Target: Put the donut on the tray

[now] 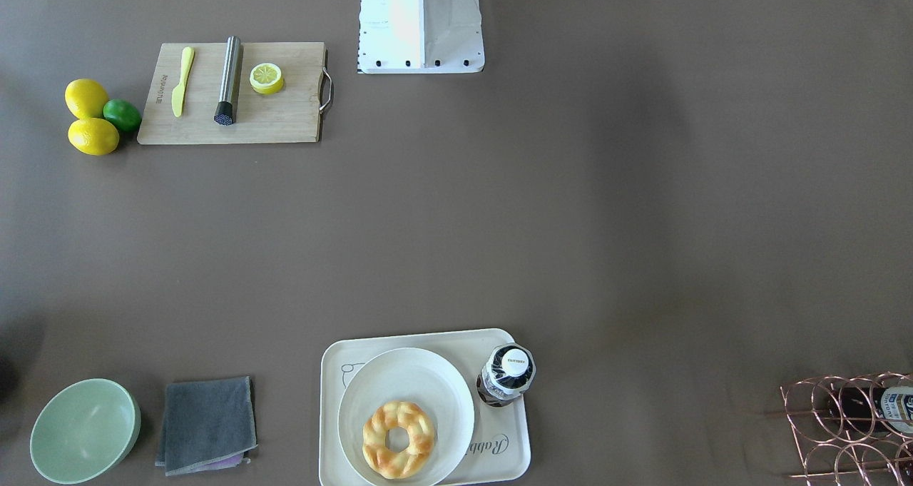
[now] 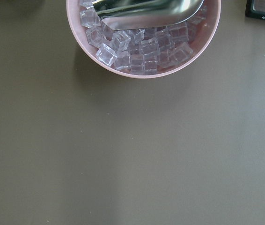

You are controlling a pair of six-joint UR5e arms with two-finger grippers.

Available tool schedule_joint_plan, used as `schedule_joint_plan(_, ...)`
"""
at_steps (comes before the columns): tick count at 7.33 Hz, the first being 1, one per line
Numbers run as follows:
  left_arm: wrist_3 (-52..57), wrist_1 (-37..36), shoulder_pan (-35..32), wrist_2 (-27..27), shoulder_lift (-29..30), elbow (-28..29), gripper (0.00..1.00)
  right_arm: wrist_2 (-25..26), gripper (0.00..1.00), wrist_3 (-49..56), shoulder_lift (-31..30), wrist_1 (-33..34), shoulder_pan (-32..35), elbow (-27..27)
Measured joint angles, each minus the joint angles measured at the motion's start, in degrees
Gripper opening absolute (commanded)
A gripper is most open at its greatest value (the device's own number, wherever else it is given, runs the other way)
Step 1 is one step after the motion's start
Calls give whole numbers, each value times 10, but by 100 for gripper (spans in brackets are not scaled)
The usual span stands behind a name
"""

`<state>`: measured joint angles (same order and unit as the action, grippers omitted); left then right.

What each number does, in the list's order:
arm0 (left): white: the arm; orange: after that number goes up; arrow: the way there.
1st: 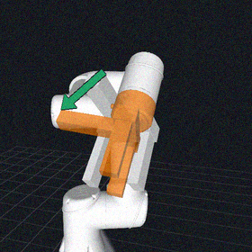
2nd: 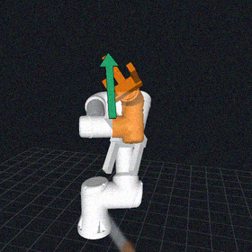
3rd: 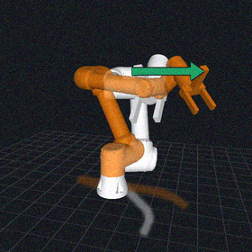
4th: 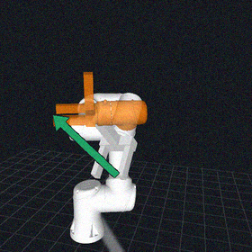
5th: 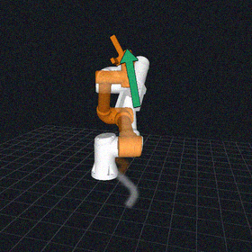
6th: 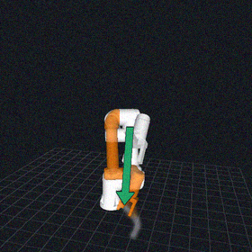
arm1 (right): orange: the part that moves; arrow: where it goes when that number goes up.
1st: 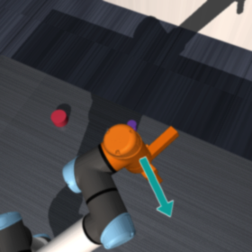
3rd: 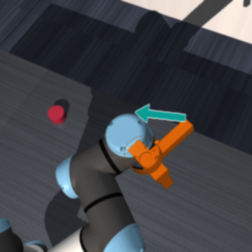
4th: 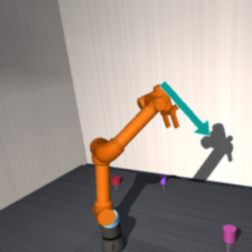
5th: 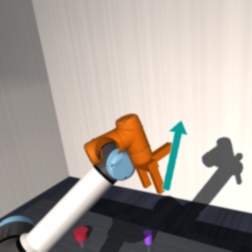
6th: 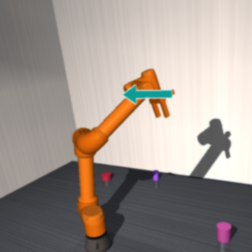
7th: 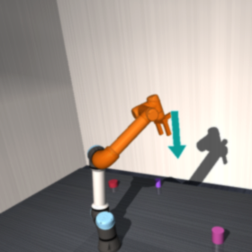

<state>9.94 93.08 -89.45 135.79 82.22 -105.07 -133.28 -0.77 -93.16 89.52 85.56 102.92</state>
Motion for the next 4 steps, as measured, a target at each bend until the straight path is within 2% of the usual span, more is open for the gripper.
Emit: schedule_joint_plan(4,0,1,-1,0,-3,-4,97,-36,100,-6,-1,-41,-8,-35)
